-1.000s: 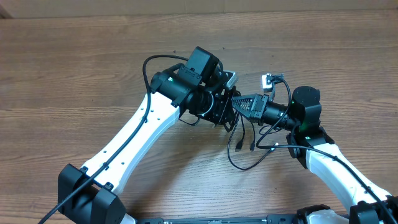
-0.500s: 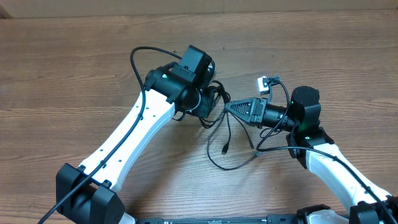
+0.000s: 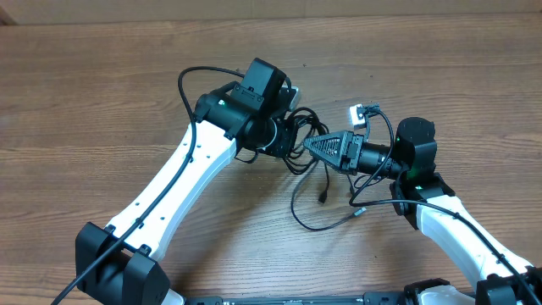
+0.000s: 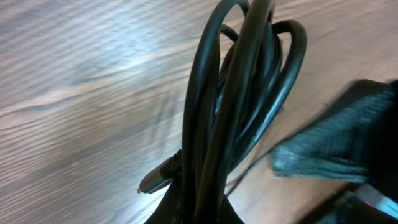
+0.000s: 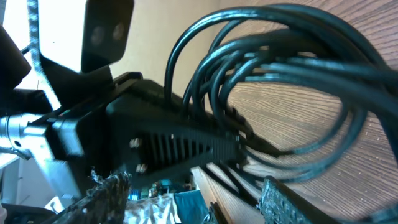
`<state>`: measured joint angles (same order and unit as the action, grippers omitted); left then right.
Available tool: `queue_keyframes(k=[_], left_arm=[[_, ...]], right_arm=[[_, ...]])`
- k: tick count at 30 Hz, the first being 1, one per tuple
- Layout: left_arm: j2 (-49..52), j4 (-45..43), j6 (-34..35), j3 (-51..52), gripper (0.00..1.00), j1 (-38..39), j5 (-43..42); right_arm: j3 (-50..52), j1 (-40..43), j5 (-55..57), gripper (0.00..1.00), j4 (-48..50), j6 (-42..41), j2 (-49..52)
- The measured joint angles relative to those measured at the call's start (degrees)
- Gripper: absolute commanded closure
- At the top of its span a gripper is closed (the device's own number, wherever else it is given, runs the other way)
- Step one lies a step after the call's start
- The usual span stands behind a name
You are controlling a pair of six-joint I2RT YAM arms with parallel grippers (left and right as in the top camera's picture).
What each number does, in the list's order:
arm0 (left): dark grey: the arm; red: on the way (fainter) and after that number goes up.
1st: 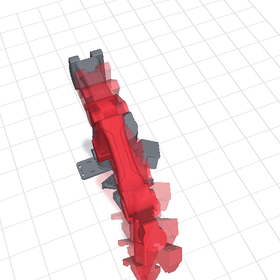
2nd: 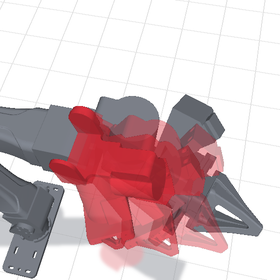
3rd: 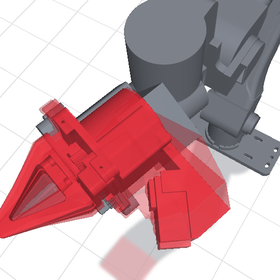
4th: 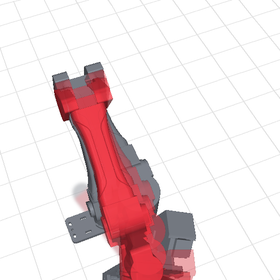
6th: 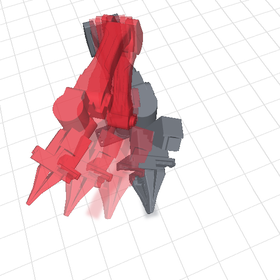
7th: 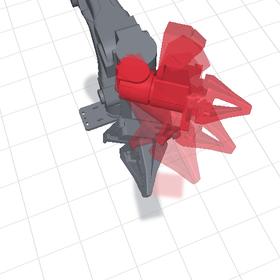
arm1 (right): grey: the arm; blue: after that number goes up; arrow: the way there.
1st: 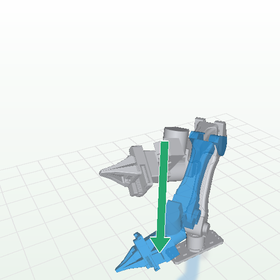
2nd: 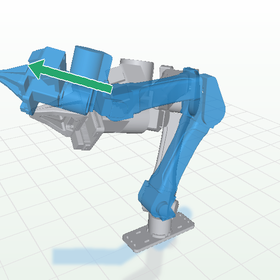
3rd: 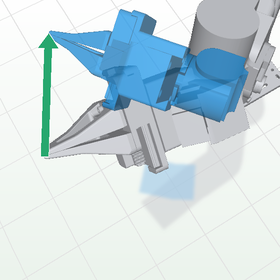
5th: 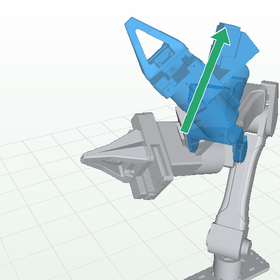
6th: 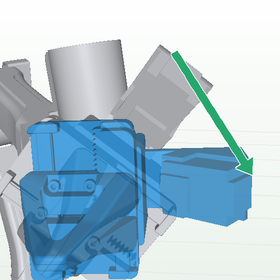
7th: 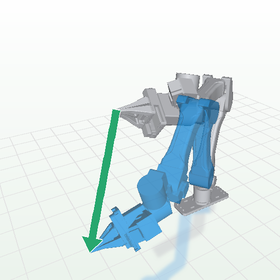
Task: Untangle cables
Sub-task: 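Hold the coil between both grippers while adjusting the left gripper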
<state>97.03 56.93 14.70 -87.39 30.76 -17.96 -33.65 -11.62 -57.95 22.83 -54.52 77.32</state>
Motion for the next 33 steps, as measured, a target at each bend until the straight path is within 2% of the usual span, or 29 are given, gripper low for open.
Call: queue_keyframes(k=[5,7,8,9,19,21,24,26,29,33], left_arm=[[0.0,-1.03,0.0,0.0,0.96,1.4,-4.57],[0.0,-1.2,0.15,0.0,0.96,2.78,-5.38],[0.0,-1.2,0.17,0.0,0.96,2.95,-5.38],[0.0,-1.22,0.2,0.0,0.96,3.02,-5.29],[0.0,-1.36,0.22,0.0,0.96,3.74,-6.91],[0.0,-1.4,0.22,0.0,0.96,3.72,-6.91],[0.0,-1.33,0.35,0.0,0.96,3.74,-6.93],[0.07,-1.25,0.39,0.0,0.94,3.76,-6.91],[0.17,-1.25,0.44,0.0,0.86,3.76,-6.88],[0.17,-1.46,0.5,0.0,0.62,3.78,-6.99]], right_arm=[[0.0,0.0,1.49,0.45,-0.02,-0.76,0.0],[0.0,0.0,1.86,0.54,0.0,-0.79,0.0],[0.0,0.15,1.9,0.62,0.11,-0.85,-0.02],[-0.04,0.17,1.99,0.65,0.15,-0.92,-0.02],[-0.07,0.22,4.96,0.66,0.04,-0.98,-0.02],[-0.07,0.22,5.51,0.73,0.07,-0.98,-0.02],[-0.13,0.22,5.92,0.93,0.26,-0.96,-0.02],[-0.15,0.24,6.1,0.96,0.31,-0.96,-0.02],[-0.15,0.24,6.45,0.96,0.24,-0.94,-0.02],[-0.15,0.22,7.37,0.96,-0.59,-0.96,-0.02]])
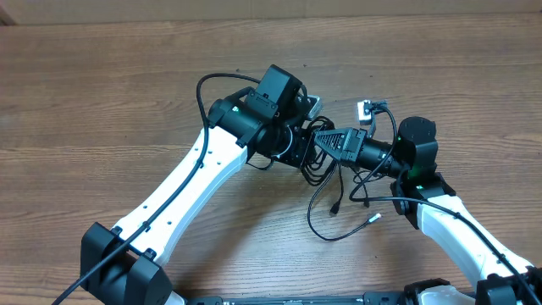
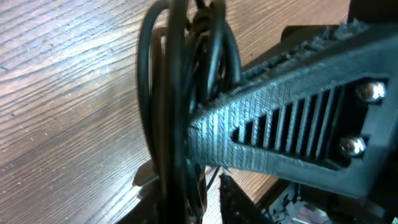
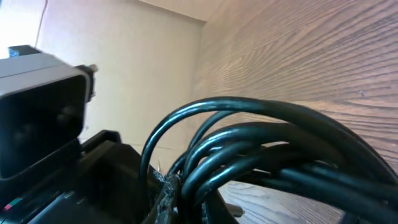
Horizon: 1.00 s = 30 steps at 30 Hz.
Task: Untangle cables
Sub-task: 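Hold the coil between both grippers while adjusting the left gripper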
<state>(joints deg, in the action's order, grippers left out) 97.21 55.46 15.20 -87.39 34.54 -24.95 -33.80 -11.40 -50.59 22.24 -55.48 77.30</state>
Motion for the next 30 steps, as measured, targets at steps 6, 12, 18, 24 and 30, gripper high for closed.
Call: queue_keyframes(k=[6,12,18,24,30], left_arm=[[0.0,1.16,-0.17,0.0,0.38,0.35,5.22],[0.0,3.34,-0.13,0.0,0.44,-0.04,10.49],[0.0,4.17,-0.15,0.0,0.45,-0.28,14.4],[0.0,4.24,-0.13,0.0,0.47,-0.46,17.97],[0.0,4.39,-0.15,0.0,0.46,-0.57,21.66]], right_arm=[[0.0,0.0,0.44,0.96,-1.97,0.04,0.0],[0.0,0.0,0.44,0.96,-1.95,0.04,0.0],[0.0,0.0,0.37,0.96,-1.97,0.04,0.02],[0.0,0.0,-0.72,0.96,-1.99,0.04,0.02],[0.0,0.0,-1.2,0.96,-1.97,0.04,0.02]])
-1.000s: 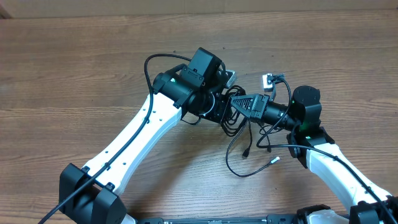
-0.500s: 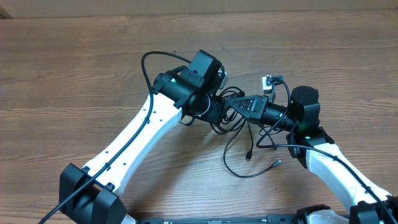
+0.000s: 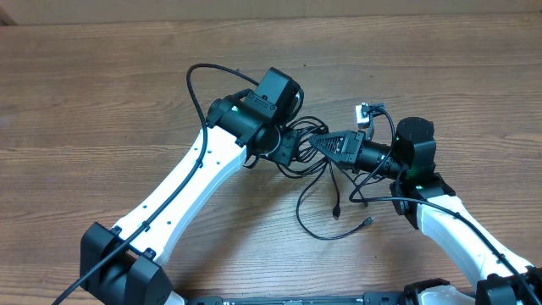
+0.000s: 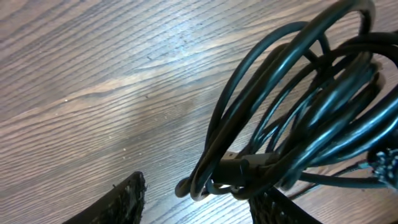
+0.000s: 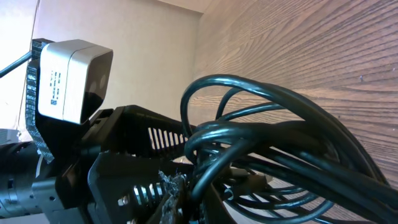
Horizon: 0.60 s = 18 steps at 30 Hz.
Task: Untangle cables
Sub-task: 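Hold the coil between both grippers while adjusting the left gripper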
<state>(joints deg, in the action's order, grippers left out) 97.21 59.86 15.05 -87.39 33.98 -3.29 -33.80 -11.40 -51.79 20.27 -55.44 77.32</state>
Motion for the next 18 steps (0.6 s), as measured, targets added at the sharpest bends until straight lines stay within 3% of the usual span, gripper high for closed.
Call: queue_keyframes(k=[13,18], left_arm=[[0.0,0.22,0.02,0.0,0.44,0.0,2.12],[0.0,0.24,0.02,0.0,0.48,0.0,5.31]], right_arm=[[0.0,0.0,-0.96,0.96,0.22,0.0,0.0],[0.0,0.0,-1.6,0.96,0.31,-0.02,0.0]])
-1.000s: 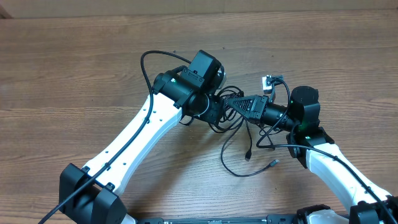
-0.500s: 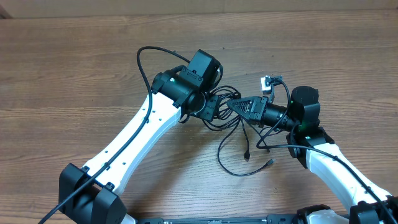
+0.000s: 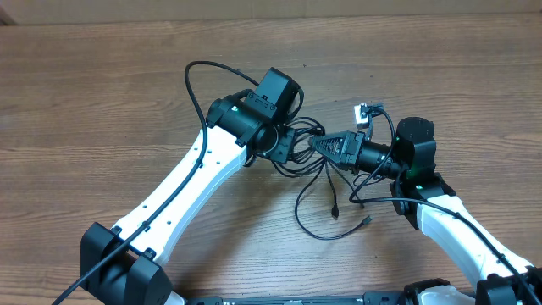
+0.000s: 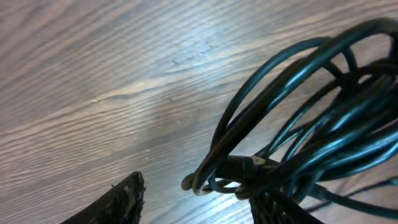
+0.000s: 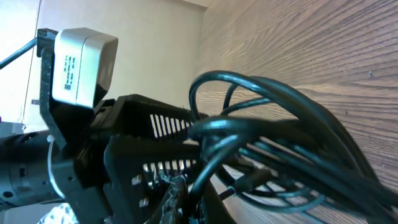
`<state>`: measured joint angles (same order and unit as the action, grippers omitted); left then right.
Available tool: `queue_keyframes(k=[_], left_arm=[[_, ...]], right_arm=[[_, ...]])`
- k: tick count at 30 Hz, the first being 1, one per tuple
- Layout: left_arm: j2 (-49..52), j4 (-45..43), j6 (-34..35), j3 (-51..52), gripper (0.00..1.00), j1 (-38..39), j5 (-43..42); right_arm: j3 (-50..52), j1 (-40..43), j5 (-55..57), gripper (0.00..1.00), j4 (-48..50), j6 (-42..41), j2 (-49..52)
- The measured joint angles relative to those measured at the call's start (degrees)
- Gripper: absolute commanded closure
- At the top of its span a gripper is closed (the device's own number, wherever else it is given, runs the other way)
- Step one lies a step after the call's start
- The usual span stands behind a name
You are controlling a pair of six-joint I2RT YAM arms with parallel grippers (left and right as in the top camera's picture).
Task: Untangle cables
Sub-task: 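Hold the coil between both grippers while adjusting the left gripper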
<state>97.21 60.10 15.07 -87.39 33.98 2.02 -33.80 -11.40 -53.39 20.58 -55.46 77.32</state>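
A tangled bundle of black cables point(image 3: 306, 154) hangs between my two grippers over the middle of the table. My right gripper point(image 3: 318, 144) is shut on the bundle, and in the right wrist view the strands point(image 5: 298, 143) run out from between its fingers point(image 5: 177, 196). Facing it from the left, my left gripper point(image 3: 292, 146) stands open. In the left wrist view its fingers point(image 4: 127, 199) are spread wide and the cable loops point(image 4: 292, 124) lie against the right-hand one. Two loose ends with plugs point(image 3: 334, 212) trail down onto the table.
The wooden table point(image 3: 85, 127) stretches to all sides. My left arm's own black wire loops up behind it point(image 3: 199, 72). A curve of slack cable point(image 3: 309, 224) lies in front of the grippers, its other plug point(image 3: 366, 221) beside my right arm.
Hardly anything. My left gripper is still open and has shifted slightly against the bundle. The right gripper keeps its hold in the same place.
At first both grippers were shut on the bundle, close together. Then they stood a little further right, the left still shut on the strands. After that the left was open, leaving the bundle in the right gripper alone, as it is now.
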Motion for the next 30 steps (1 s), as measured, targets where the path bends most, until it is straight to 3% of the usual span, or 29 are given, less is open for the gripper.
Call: queue_keyframes(k=[5,8,10,14,18,26,30], left_arm=[[0.0,0.0,0.0,0.0,0.43,0.0,5.4],[0.0,0.0,-0.02,0.0,0.56,0.0,4.13],[0.0,0.02,-0.09,0.02,0.58,0.0,1.55],[0.0,0.02,-0.79,0.0,0.25,0.0,-0.2],[0.0,0.09,-1.46,0.0,0.06,-0.24,-4.55],[0.0,1.99,-1.55,0.02,0.09,-0.35,-16.83],[0.0,2.16,-1.6,0.0,0.25,-0.37,-16.96]], right_arm=[[0.0,0.0,-0.24,0.96,0.02,0.02,0.0],[0.0,0.0,-0.2,0.96,0.07,0.02,0.0],[0.0,0.0,-0.22,0.96,0.17,0.04,0.0],[0.0,0.0,-0.2,0.96,0.2,0.0,0.0],[0.0,0.0,-0.17,0.96,0.24,0.02,0.0],[0.0,0.0,-0.13,0.96,0.22,0.35,0.0],[0.0,0.0,-0.15,0.96,0.24,0.46,0.0]])
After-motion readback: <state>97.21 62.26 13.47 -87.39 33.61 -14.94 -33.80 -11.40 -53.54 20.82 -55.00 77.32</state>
